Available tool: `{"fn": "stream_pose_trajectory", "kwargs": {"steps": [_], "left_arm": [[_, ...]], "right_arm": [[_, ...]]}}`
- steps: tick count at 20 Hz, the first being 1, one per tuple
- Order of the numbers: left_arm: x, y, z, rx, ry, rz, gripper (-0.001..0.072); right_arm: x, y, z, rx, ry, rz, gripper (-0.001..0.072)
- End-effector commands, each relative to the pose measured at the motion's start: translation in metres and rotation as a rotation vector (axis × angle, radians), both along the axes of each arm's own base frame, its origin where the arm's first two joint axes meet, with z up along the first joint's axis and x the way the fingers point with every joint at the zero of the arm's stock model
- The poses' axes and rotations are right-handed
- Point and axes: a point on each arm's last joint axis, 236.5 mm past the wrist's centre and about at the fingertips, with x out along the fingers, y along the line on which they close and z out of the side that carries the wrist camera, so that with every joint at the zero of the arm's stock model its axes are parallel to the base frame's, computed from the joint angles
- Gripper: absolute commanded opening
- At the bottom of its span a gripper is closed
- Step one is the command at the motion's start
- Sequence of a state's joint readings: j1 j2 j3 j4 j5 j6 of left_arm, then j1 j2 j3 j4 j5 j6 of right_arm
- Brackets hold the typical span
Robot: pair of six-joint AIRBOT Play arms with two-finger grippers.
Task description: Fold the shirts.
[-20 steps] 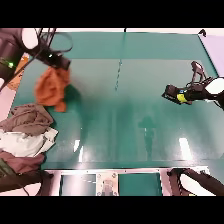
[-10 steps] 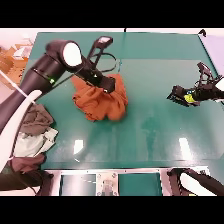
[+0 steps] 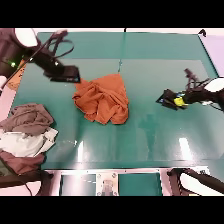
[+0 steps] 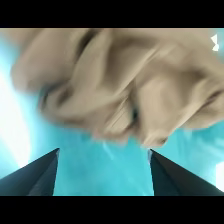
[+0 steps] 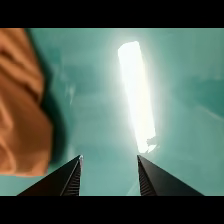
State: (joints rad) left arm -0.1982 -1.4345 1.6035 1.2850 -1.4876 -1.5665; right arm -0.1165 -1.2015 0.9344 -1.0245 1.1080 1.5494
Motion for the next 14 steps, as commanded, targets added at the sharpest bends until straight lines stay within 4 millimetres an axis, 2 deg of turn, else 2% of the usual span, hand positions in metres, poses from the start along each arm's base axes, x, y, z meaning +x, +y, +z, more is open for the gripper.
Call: {"fn": "stream_pose_trajectory", "kwargs": {"steps": [1, 3, 6, 11, 12, 13, 14], "left_arm": [[-0.027, 0.028, -0.063, -0.002, 0.181, 0.086, 0.0629], [-0.025, 0.007, -0.105, -0.111, 0.17, 0.134, 0.0629], [-0.01, -0.017, -0.146, -0.257, 0.108, 0.217, 0.0628], [0.003, -0.02, -0.185, -0.286, 0.111, 0.279, 0.0618], [0.004, -0.021, -0.189, -0.289, 0.117, 0.286, 0.0508], [0.004, -0.021, -0.189, -0.286, 0.108, 0.269, 0.0307], [0.005, -0.021, -0.188, -0.283, 0.099, 0.248, 0.012]], "right_arm": [[0.003, 0.058, -0.035, 0.112, 0.032, 0.115, 0.0408], [0.008, 0.089, -0.058, 0.155, 0.047, 0.15, 0.0407], [0.03, 0.118, -0.071, 0.259, 0.046, 0.155, 0.0407], [0.064, 0.142, -0.09, 0.318, 0.064, 0.154, 0.0406], [0.068, 0.149, -0.093, 0.321, 0.064, 0.165, 0.0389], [0.072, 0.154, -0.094, 0.321, 0.06, 0.178, 0.0386], [0.076, 0.159, -0.093, 0.321, 0.051, 0.188, 0.0346]]}}
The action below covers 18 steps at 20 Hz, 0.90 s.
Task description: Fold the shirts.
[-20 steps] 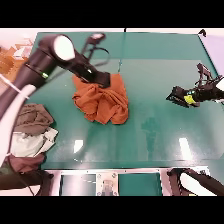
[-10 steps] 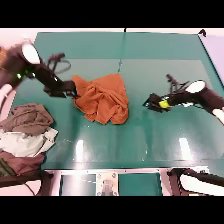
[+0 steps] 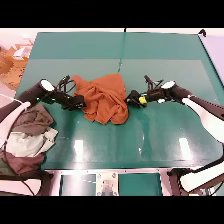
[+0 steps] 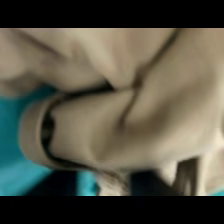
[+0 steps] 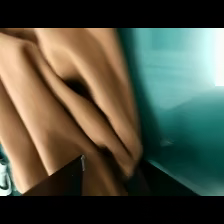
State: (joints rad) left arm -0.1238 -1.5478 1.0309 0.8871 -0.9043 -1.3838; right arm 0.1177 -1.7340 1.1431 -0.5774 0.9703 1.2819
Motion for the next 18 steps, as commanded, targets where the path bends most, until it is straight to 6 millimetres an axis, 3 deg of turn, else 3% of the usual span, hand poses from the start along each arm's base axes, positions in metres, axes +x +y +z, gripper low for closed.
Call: {"fn": "stream_pose_trajectory", "kwargs": {"steps": [1, 4, 6, 9, 12, 14, 16, 18], "left_arm": [[0.009, -0.001, -0.007, -0.002, -0.042, -0.008, 0.0025], [0.017, 0.0, 0.002, 0.012, -0.077, -0.035, 0.0023], [0.026, 0.003, 0.021, 0.036, -0.121, -0.073, 0.0022], [0.051, 0.018, 0.083, 0.107, -0.249, -0.097, 0.0022], [0.07, 0.031, 0.2, 0.183, -0.502, -0.11, 0.0022], [0.067, 0.037, 0.301, 0.203, -0.727, -0.088, 0.0022], [0.043, 0.04, 0.407, 0.189, -0.963, -0.051, 0.0022], [0.001, 0.045, 0.495, 0.174, -1.167, -0.019, 0.0022]], "right_arm": [[0.018, 0.018, -0.004, 0.015, -0.027, 0.021, 0.0287], [0.029, 0.018, 0.014, 0.028, -0.092, 0.068, 0.0015], [0.034, 0.012, 0.033, 0.054, -0.119, 0.103, 0.0013], [0.054, -0.015, 0.09, 0.087, -0.21, 0.099, 0.0013], [0.071, -0.052, 0.188, 0.084, -0.41, 0.069, 0.0013], [0.066, -0.074, 0.27, 0.058, -0.589, 0.056, 0.0013], [0.043, -0.09, 0.352, 0.017, -0.775, 0.041, 0.0014], [0.008, -0.097, 0.423, -0.034, -0.958, 0.03, 0.0014]]}}
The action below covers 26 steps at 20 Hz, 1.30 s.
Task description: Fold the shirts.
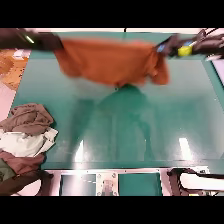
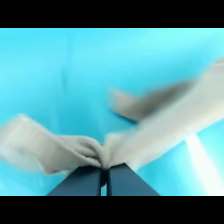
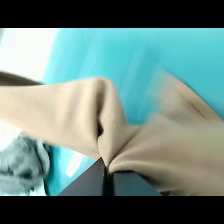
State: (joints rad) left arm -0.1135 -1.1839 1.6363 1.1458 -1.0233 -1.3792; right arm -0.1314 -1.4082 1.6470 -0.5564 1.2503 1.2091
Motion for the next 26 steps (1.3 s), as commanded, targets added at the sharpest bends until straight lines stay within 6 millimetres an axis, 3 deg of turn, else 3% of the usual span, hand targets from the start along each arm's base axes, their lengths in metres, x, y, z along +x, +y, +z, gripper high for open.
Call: {"fn": "stream_pose_trajectory", "kwargs": {"steps": [1, 3, 5, 7, 10, 12, 14, 18, 21, 23, 25, 26], "left_arm": [[-0.072, 0.015, 0.152, -0.021, -0.354, 0.023, 0.0022], [-0.109, 0.019, 0.197, -0.038, -0.474, 0.026, 0.0023], [-0.135, 0.024, 0.223, -0.049, -0.553, 0.036, 0.0022], [-0.139, 0.028, 0.222, -0.028, -0.555, 0.048, 0.0023], [-0.113, 0.036, 0.182, 0.026, -0.432, 0.082, 0.0023], [-0.086, 0.041, 0.142, 0.055, -0.325, 0.109, 0.0023], [-0.054, 0.04, 0.092, 0.08, -0.209, 0.113, 0.0023], [0.018, 0.036, -0.029, 0.106, 0.001, 0.128, 0.0023], [0.068, 0.022, -0.129, 0.06, 0.162, 0.131, 0.0024], [0.086, 0.005, -0.188, -0.025, 0.287, 0.122, 0.0024], [0.096, -0.005, -0.231, -0.076, 0.372, 0.127, 0.0025], [0.097, -0.006, -0.243, -0.078, 0.395, 0.129, 0.0108]], "right_arm": [[-0.063, -0.015, 0.122, -0.069, -0.309, -0.045, 0.0014], [-0.101, -0.014, 0.168, -0.105, -0.461, -0.077, 0.0014], [-0.133, -0.014, 0.2, -0.146, -0.574, -0.121, 0.0015], [-0.153, -0.018, 0.21, -0.2, -0.621, -0.149, 0.0015], [-0.157, -0.022, 0.197, -0.212, -0.582, -0.174, 0.0015], [-0.145, -0.024, 0.161, -0.201, -0.484, -0.165, 0.0015], [-0.127, -0.028, 0.101, -0.181, -0.329, -0.158, 0.0014], [-0.093, -0.05, -0.063, -0.116, 0.008, -0.272, 0.0015], [-0.083, -0.067, -0.182, -0.08, 0.245, -0.391, 0.0015], [-0.075, -0.068, -0.229, -0.071, 0.334, -0.389, 0.0015], [-0.063, -0.067, -0.255, -0.051, 0.382, -0.385, 0.0015], [-0.058, -0.068, -0.263, -0.048, 0.4, -0.382, 0.0019]]}}
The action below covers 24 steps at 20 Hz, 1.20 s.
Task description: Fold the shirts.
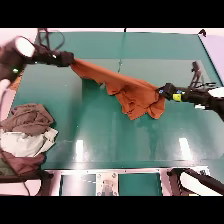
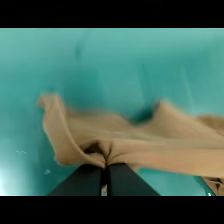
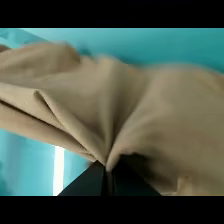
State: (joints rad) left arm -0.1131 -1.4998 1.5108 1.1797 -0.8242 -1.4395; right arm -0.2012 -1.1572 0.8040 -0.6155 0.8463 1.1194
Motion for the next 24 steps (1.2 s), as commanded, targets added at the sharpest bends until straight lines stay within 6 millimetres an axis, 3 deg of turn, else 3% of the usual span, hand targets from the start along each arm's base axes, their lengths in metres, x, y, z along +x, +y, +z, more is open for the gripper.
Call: {"fn": "stream_pose_trajectory", "kwargs": {"steps": [1, 2, 4, 6, 8, 11, 12, 14, 18, 21, 24], "left_arm": [[0.012, -0.013, -0.064, -0.082, 0.119, 0.022, 0.0434], [0.012, -0.013, -0.063, -0.082, 0.116, 0.022, 0.0589], [0.008, -0.006, -0.045, -0.077, 0.115, 0.011, 0.059], [-0.007, 0.01, -0.017, -0.077, 0.148, -0.007, 0.059], [-0.042, 0.028, 0.005, -0.073, 0.242, -0.036, 0.059], [-0.094, 0.04, 0.007, -0.065, 0.388, -0.067, 0.059], [-0.104, 0.038, 0.0, -0.068, 0.41, -0.067, 0.0589], [-0.114, 0.024, -0.025, -0.102, 0.445, -0.068, 0.059], [-0.101, -0.007, -0.088, -0.198, 0.411, 0.014, 0.059], [-0.068, -0.022, -0.108, -0.245, 0.316, 0.058, 0.059], [-0.041, -0.042, -0.13, -0.311, 0.261, 0.083, 0.059]], "right_arm": [[0.014, -0.004, -0.053, 0.033, 0.089, -0.032, 0.0061], [0.021, -0.006, -0.052, 0.032, 0.087, -0.03, 0.0135], [0.035, -0.015, -0.036, -0.009, 0.041, -0.013, 0.0331], [0.038, -0.028, -0.012, -0.054, 0.019, 0.057, 0.0423], [0.026, -0.05, -0.001, -0.083, 0.072, 0.09, 0.043], [-0.001, -0.083, -0.013, -0.075, 0.165, 0.044, 0.0449], [-0.01, -0.091, -0.023, -0.048, 0.203, 0.006, 0.052], [-0.034, -0.092, -0.047, 0.003, 0.287, -0.031, 0.052], [-0.084, -0.061, -0.097, 0.104, 0.434, -0.029, 0.052], [-0.078, -0.039, -0.11, 0.13, 0.401, -0.051, 0.0514], [-0.061, -0.029, -0.113, 0.111, 0.372, -0.05, 0.0316]]}}
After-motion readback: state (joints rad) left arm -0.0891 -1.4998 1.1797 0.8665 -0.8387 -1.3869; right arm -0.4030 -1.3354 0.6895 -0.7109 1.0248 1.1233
